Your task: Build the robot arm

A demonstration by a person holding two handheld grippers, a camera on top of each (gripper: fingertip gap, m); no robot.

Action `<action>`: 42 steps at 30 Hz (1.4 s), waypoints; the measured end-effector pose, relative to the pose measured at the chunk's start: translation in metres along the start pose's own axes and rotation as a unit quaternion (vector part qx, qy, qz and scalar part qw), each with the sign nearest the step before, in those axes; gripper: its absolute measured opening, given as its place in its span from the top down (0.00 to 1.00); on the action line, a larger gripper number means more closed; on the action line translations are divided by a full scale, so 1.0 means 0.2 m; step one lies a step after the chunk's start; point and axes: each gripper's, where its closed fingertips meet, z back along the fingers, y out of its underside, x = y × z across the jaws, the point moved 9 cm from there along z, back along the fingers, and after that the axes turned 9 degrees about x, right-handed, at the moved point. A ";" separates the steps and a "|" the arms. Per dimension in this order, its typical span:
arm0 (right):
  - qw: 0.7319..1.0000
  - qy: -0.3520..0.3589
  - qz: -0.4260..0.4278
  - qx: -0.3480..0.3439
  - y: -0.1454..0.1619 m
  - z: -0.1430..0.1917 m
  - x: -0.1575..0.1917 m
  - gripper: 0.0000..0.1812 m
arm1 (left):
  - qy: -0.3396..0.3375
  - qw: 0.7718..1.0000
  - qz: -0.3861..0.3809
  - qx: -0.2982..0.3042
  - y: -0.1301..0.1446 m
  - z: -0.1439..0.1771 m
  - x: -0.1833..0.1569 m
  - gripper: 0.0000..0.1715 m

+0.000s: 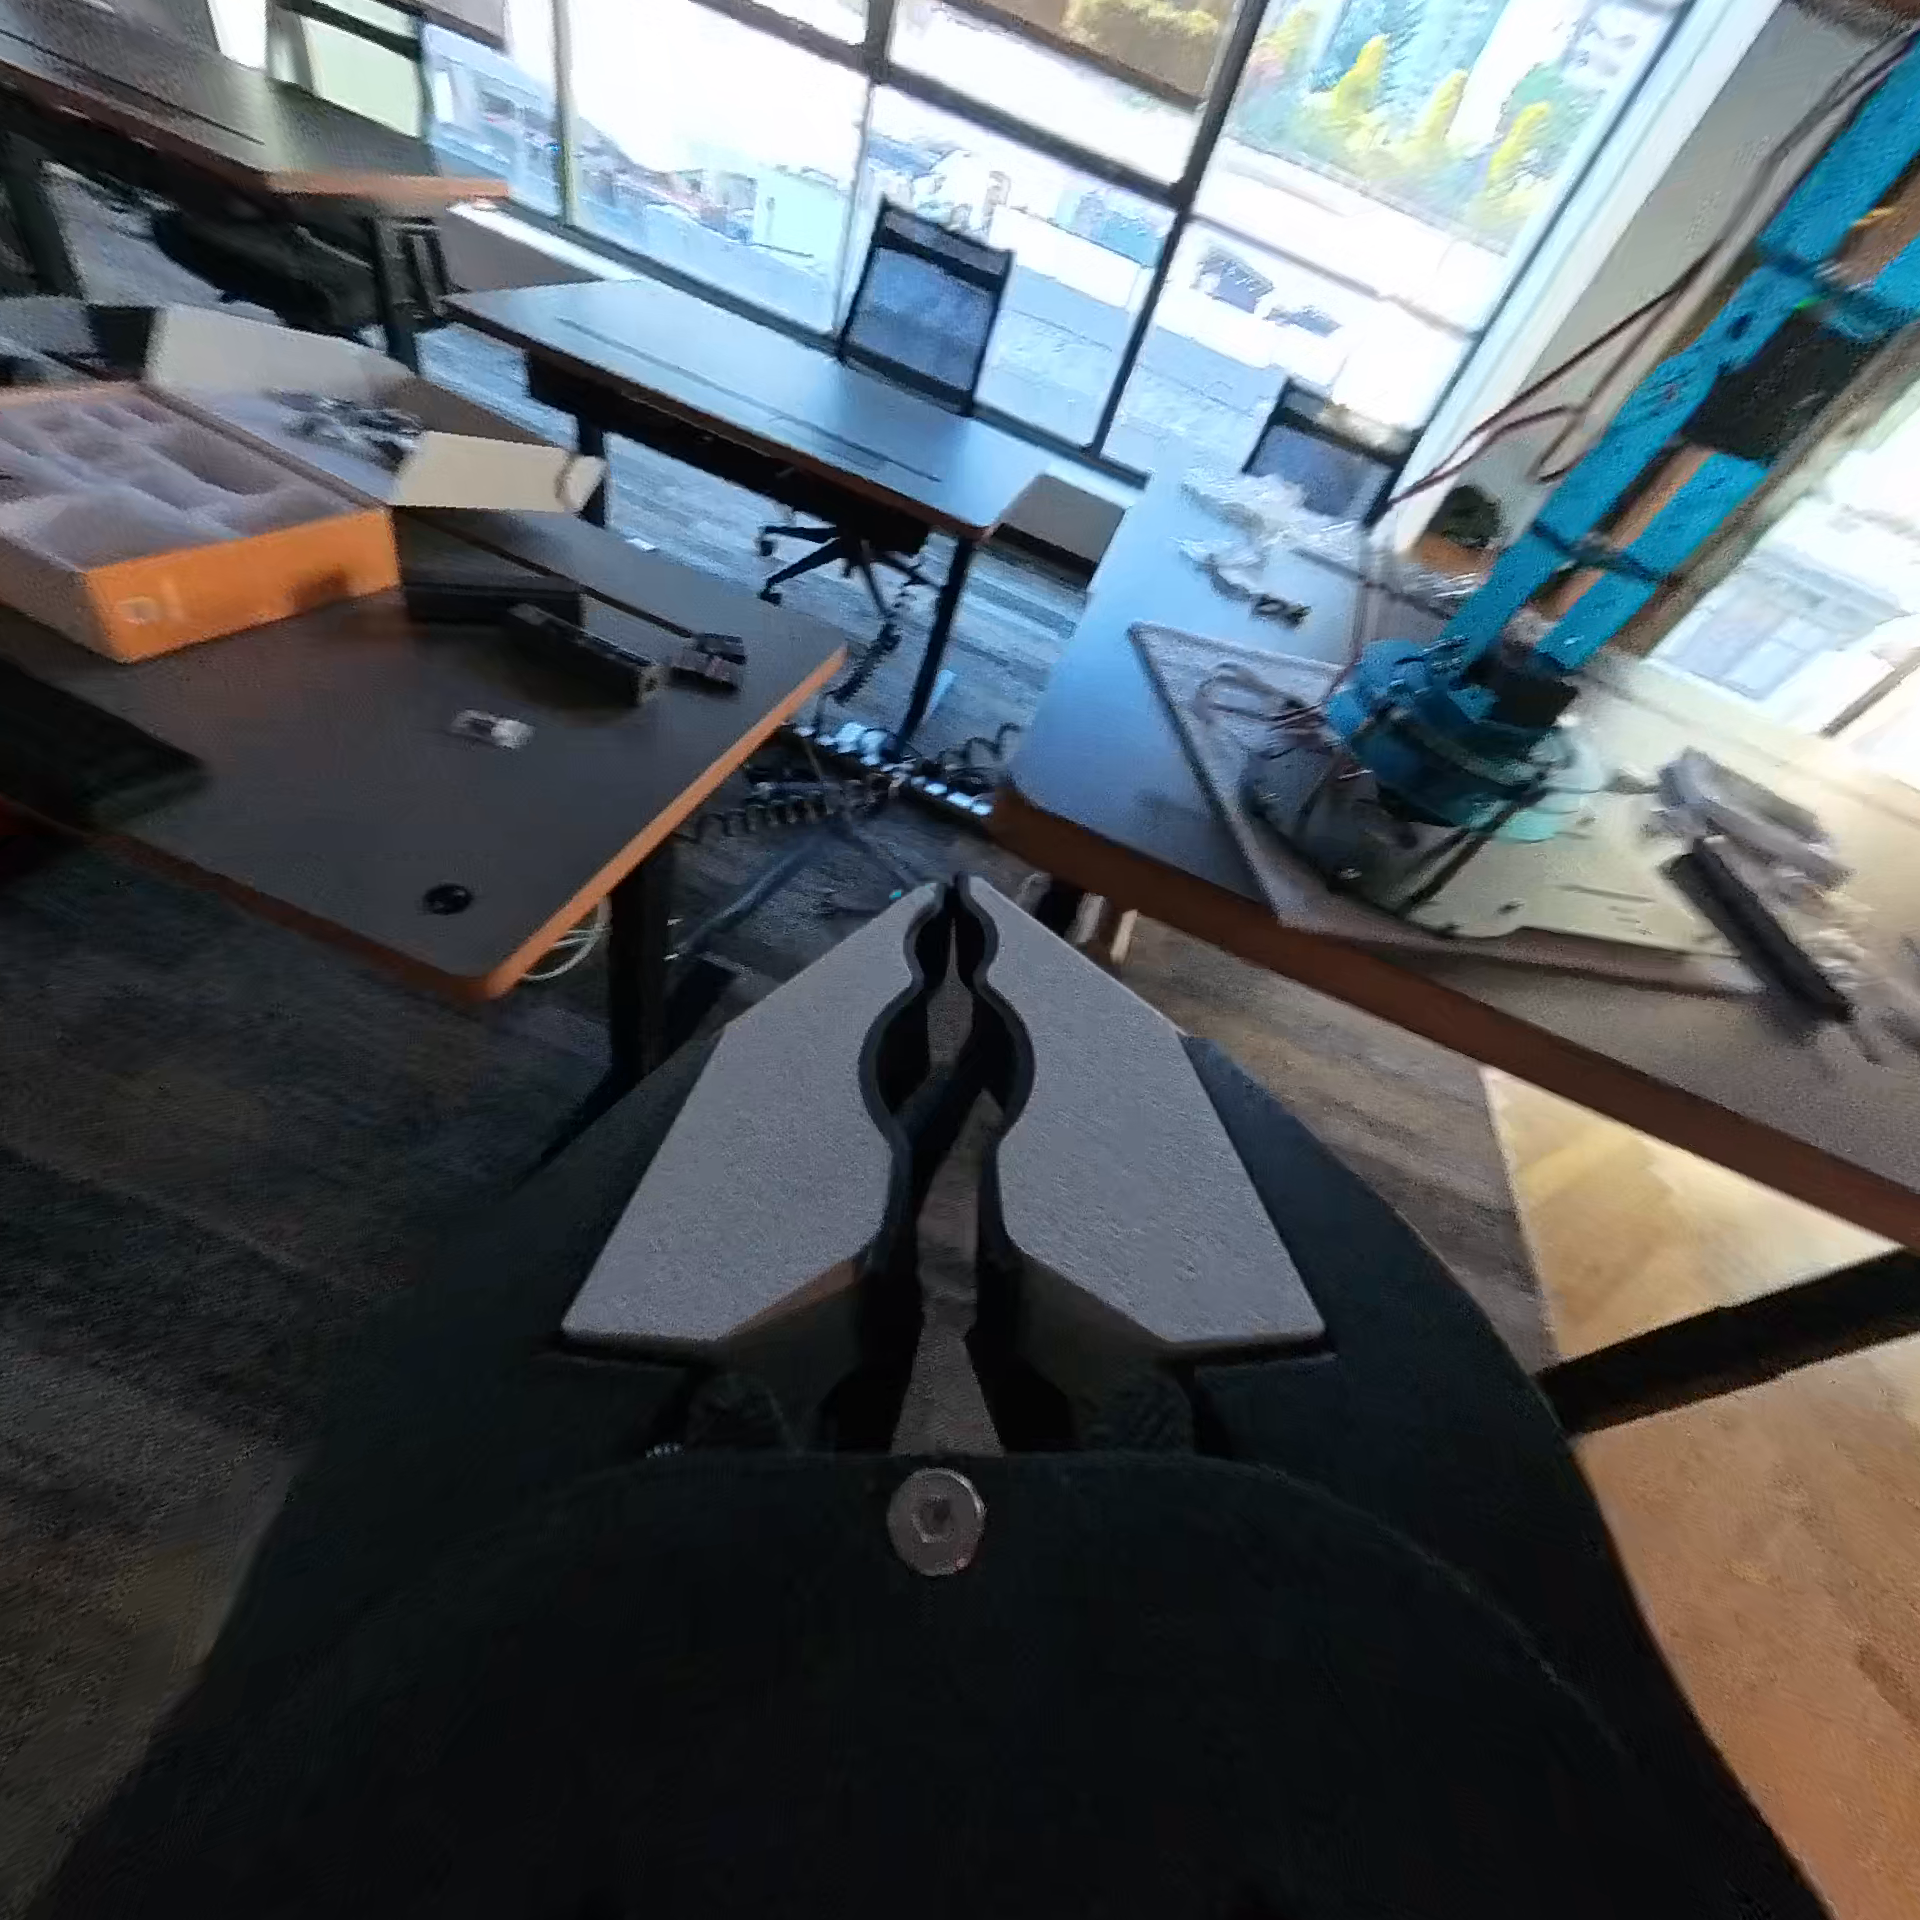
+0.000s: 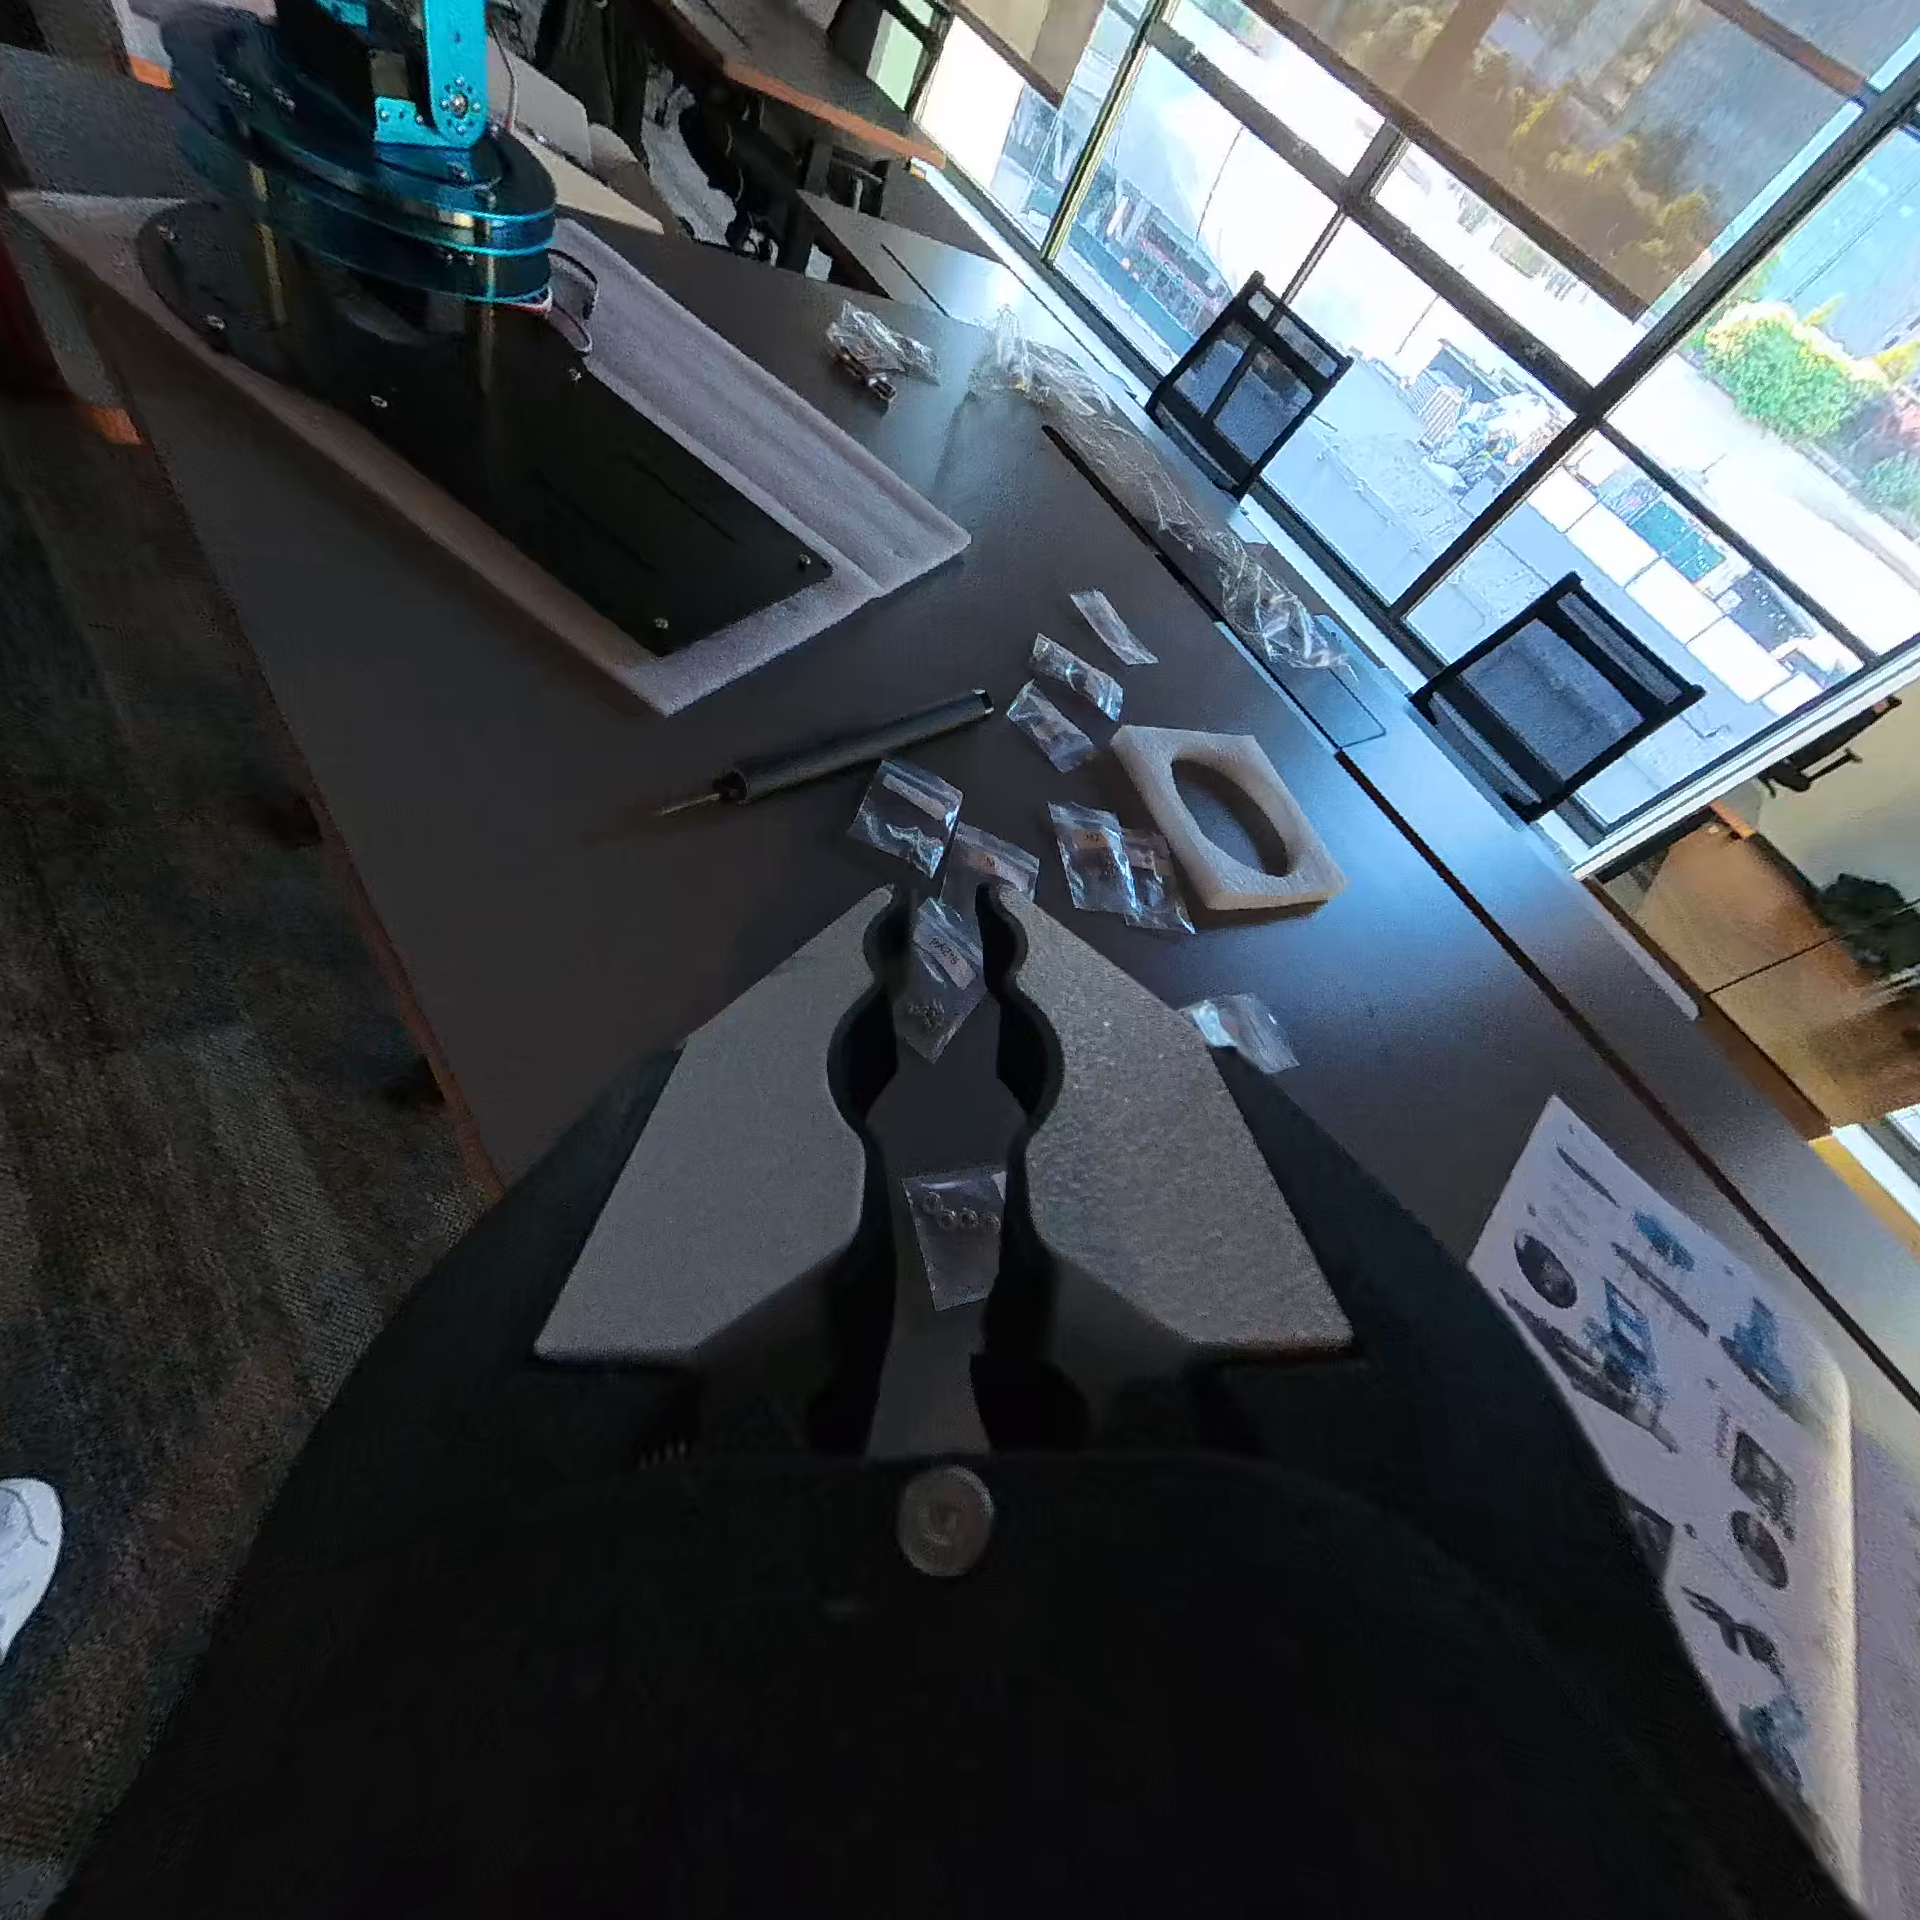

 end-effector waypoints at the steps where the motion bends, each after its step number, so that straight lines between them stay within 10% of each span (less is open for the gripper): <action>1: 1.000 0.002 0.000 0.004 0.00 0.00 0.00 0.94 | 0.023 1.000 0.005 -0.007 -0.01 -0.03 -0.04 1.00; 6: 0.999 0.024 -0.030 0.022 0.09 0.06 -0.08 0.94 | 0.127 0.988 -0.061 -0.068 -0.17 -0.19 -0.72 1.00; 13: 0.998 0.033 -0.058 0.014 0.41 0.18 -0.28 0.94 | 0.110 0.991 -0.074 -0.005 0.19 -0.55 -1.40 0.87; 26: 0.999 -0.014 -0.034 -0.003 1.04 0.11 -1.18 0.93 | -0.080 0.996 -0.030 0.024 0.33 -0.59 -2.04 0.75; 32: 0.996 -0.027 0.039 -0.081 1.15 0.05 -1.20 0.93 | -0.109 0.992 -0.041 0.051 0.26 -0.54 -2.24 0.77; 42: 0.981 -0.116 -0.104 -0.115 1.14 0.04 -1.25 0.94 | -0.153 0.986 -0.045 0.057 0.26 -0.45 -2.39 0.74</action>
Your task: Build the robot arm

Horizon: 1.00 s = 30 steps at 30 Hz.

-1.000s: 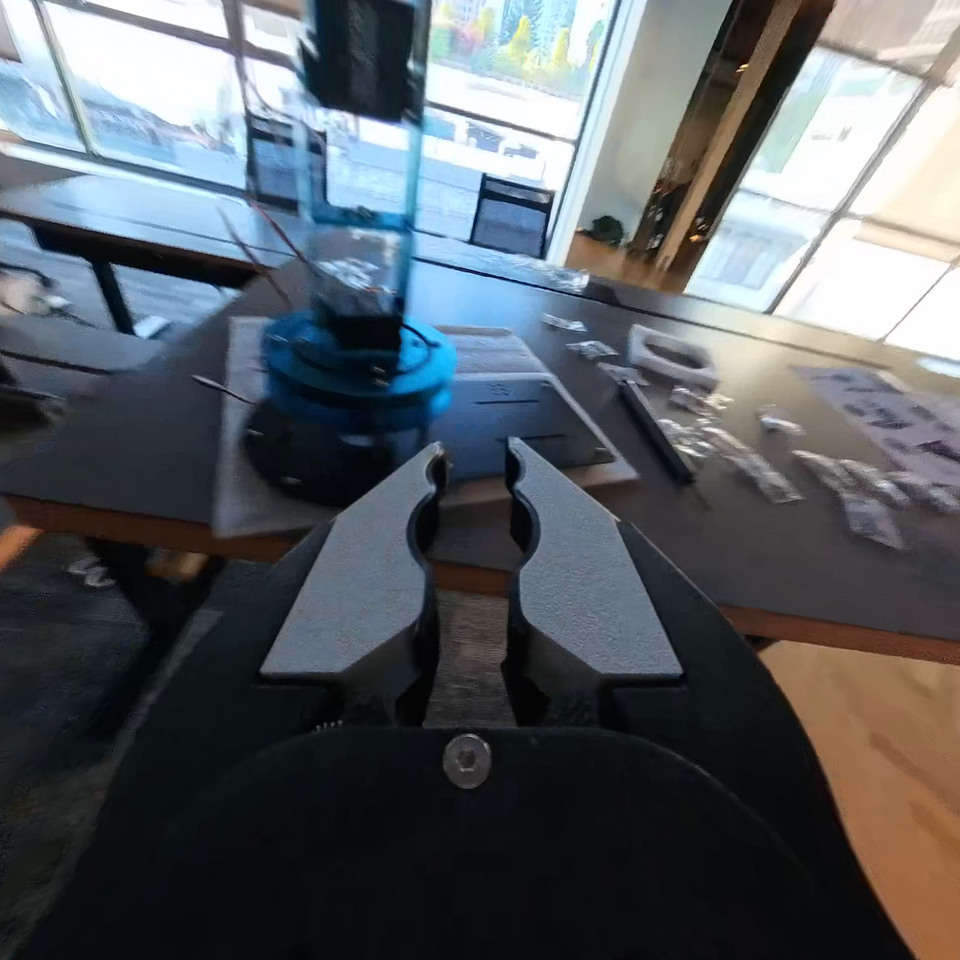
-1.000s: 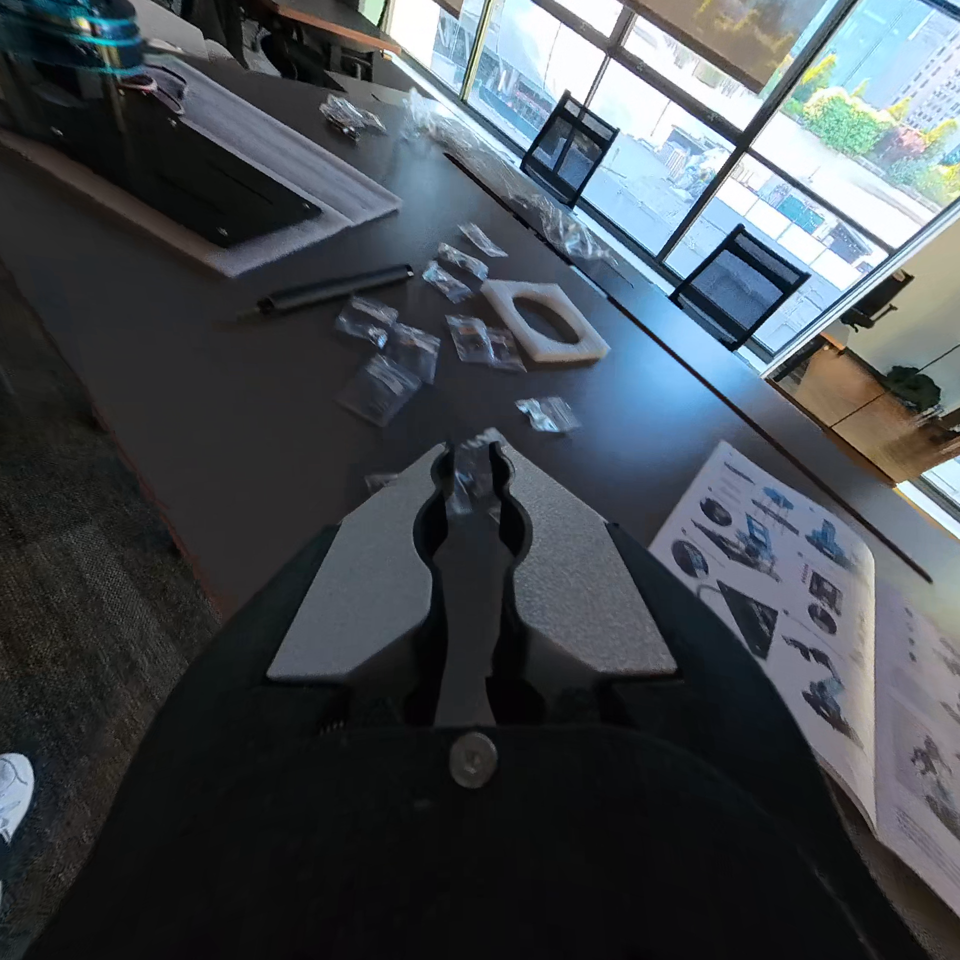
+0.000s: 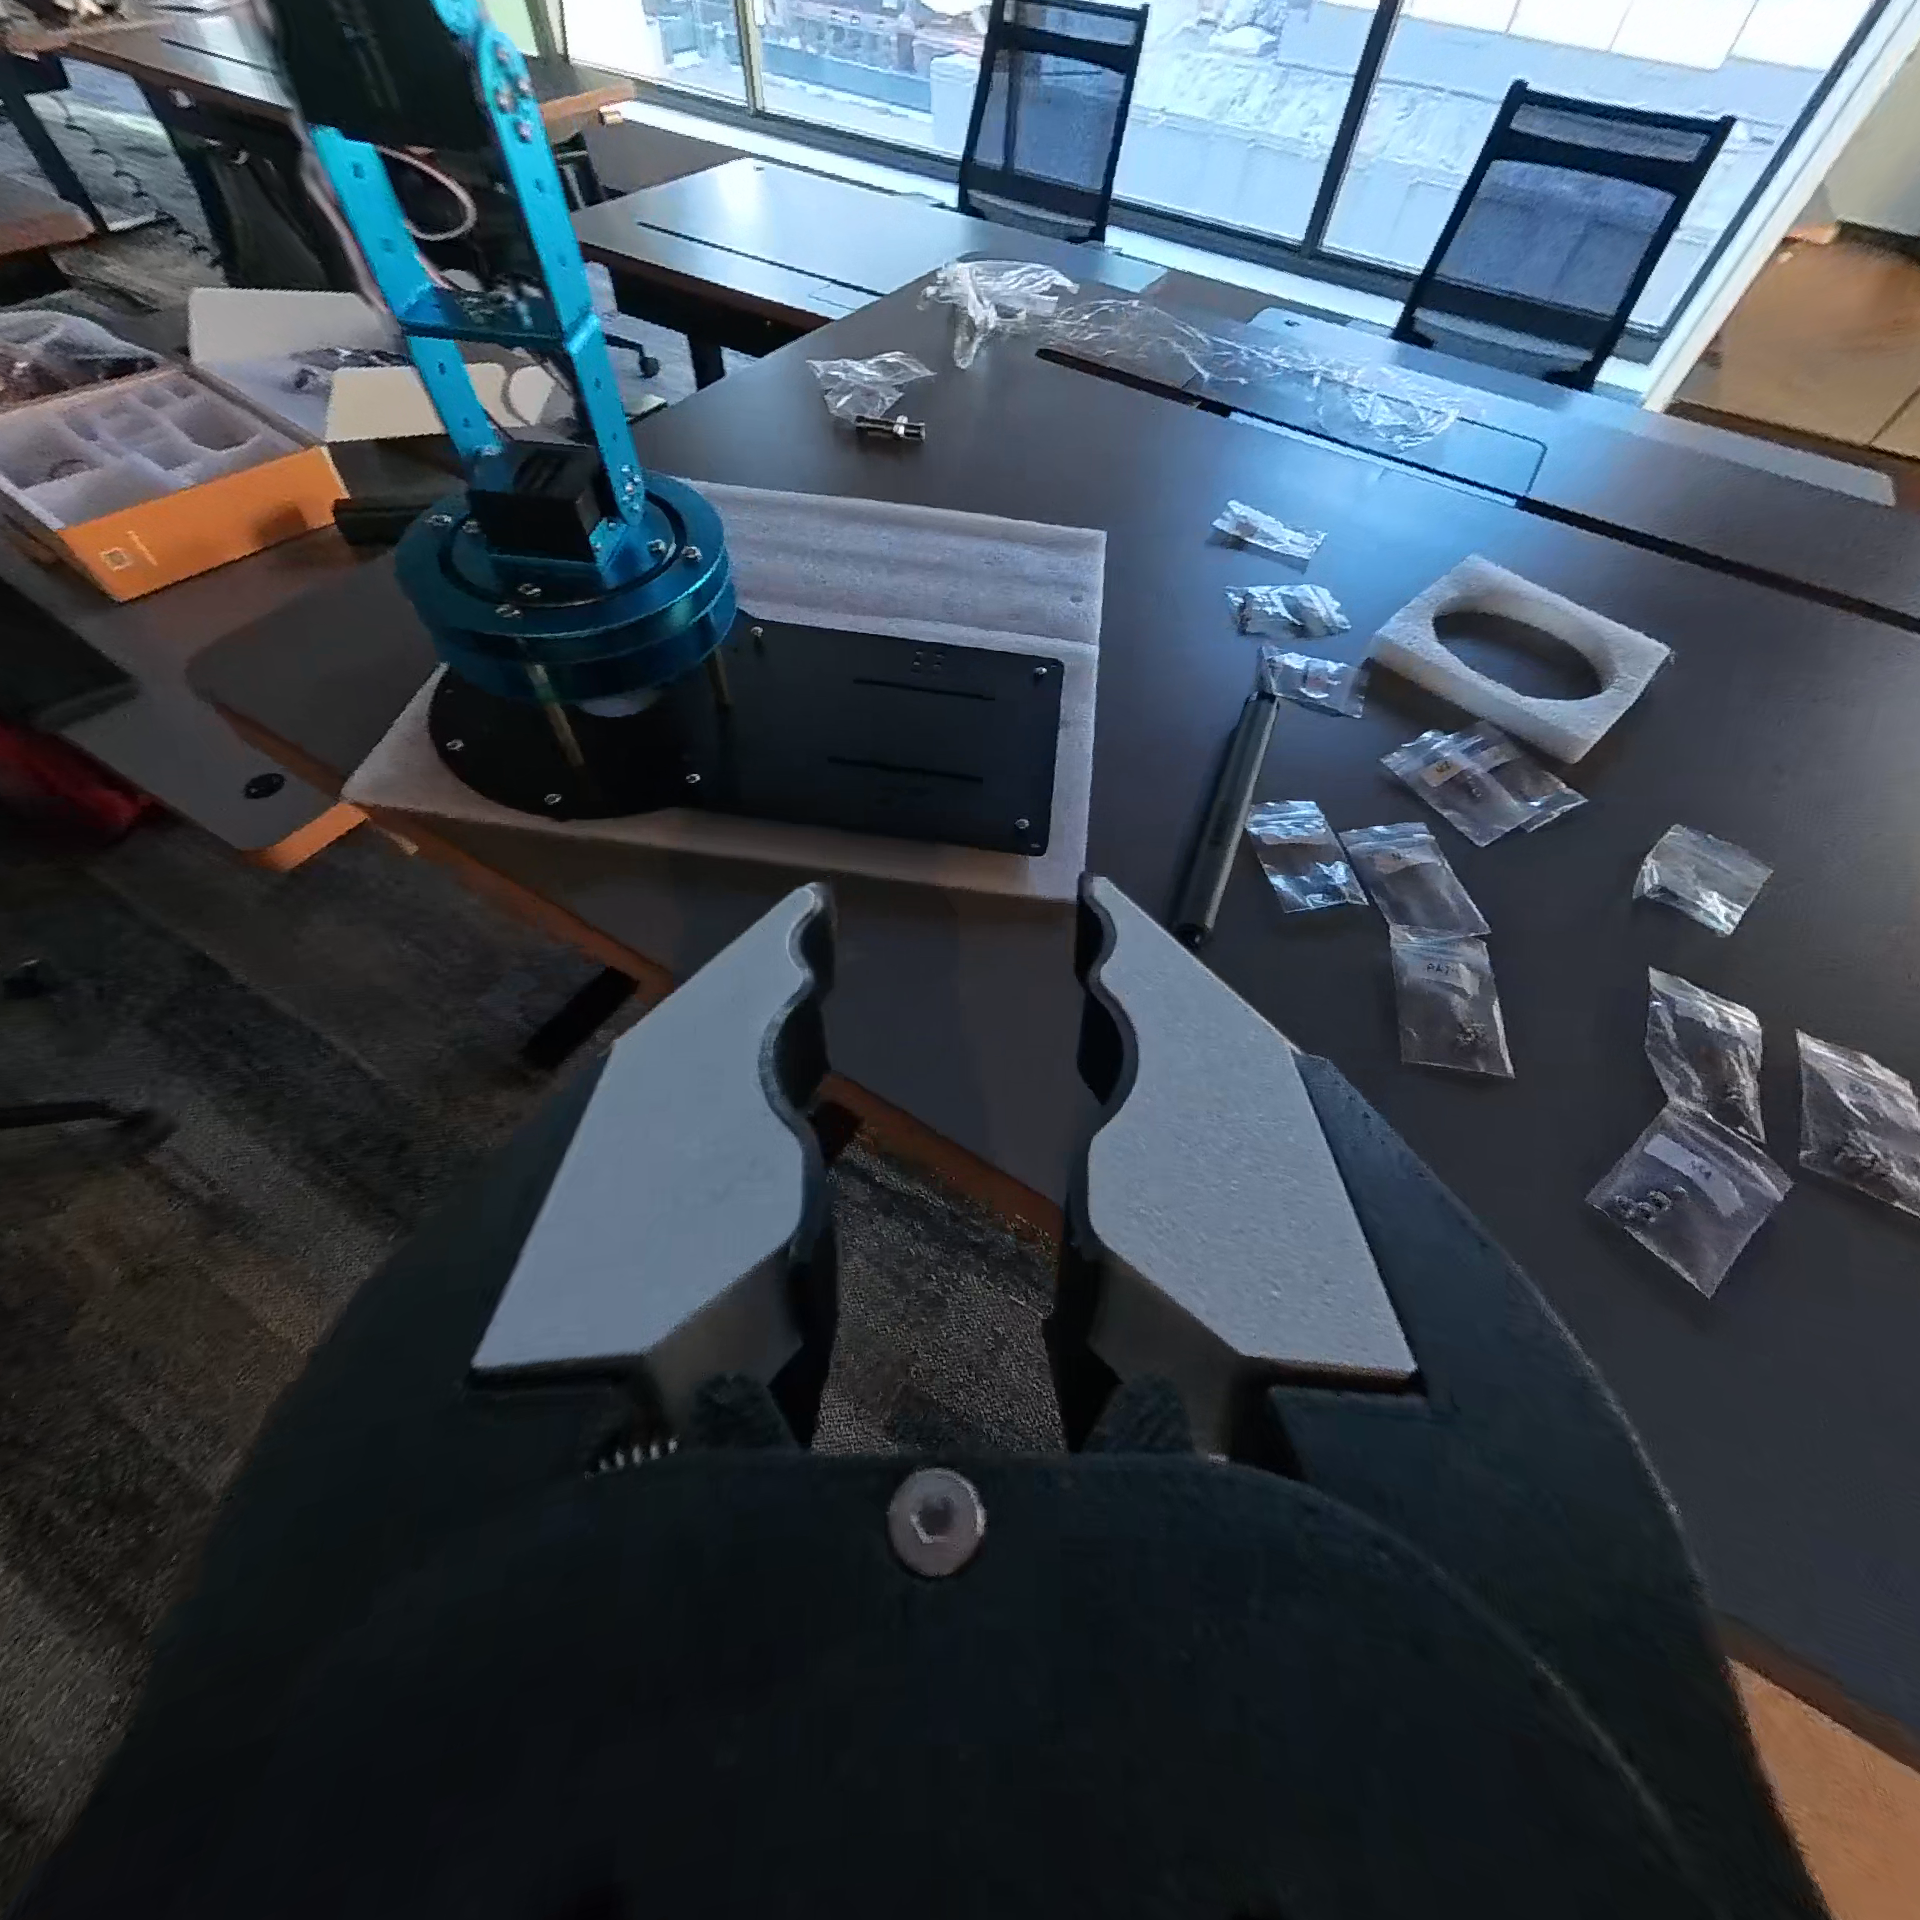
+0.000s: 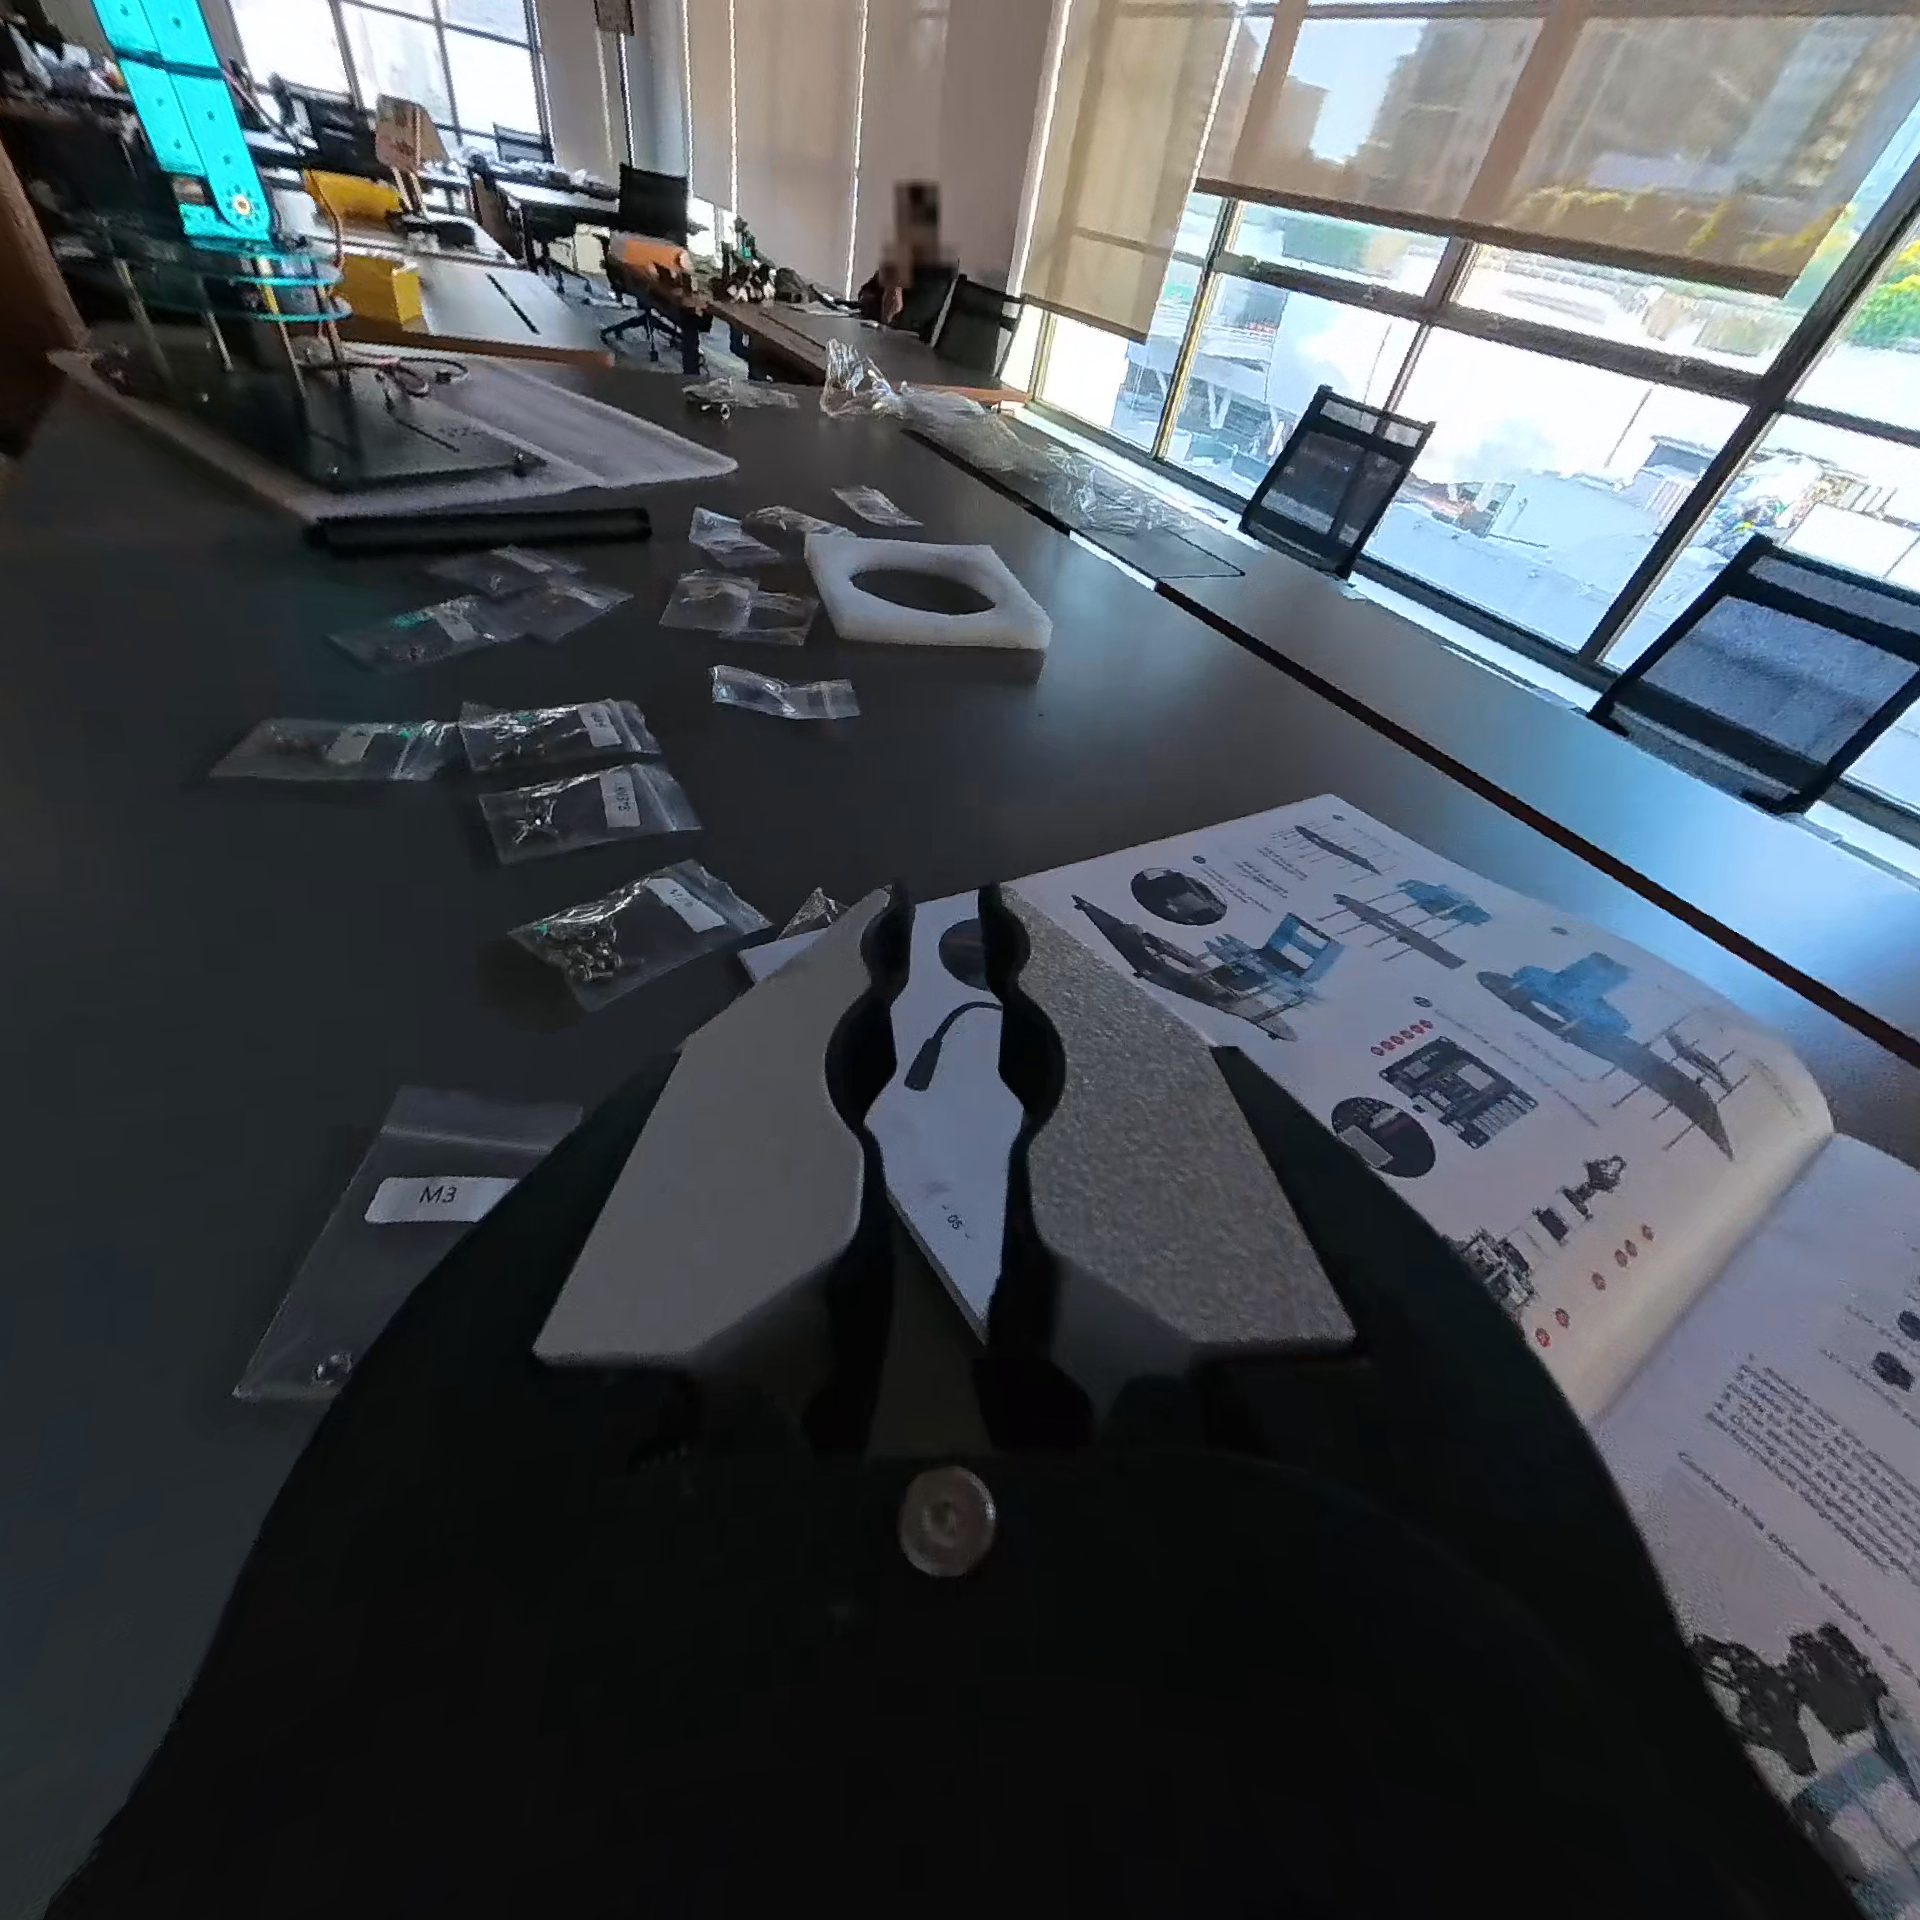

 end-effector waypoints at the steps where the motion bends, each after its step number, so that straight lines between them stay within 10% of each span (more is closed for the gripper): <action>1: 1.000 0.001 -0.003 -0.001 0.00 0.00 0.00 0.94 | -0.006 1.000 0.003 -0.002 0.00 0.02 0.01 0.74; 18: 1.000 0.010 -0.017 0.001 0.00 0.00 -0.02 0.96 | -0.032 0.999 0.028 0.009 0.06 0.22 0.18 0.74; 30: 0.993 0.111 0.037 -0.032 -0.11 0.14 0.25 0.95 | -0.005 1.000 0.002 -0.003 0.24 0.50 0.75 0.74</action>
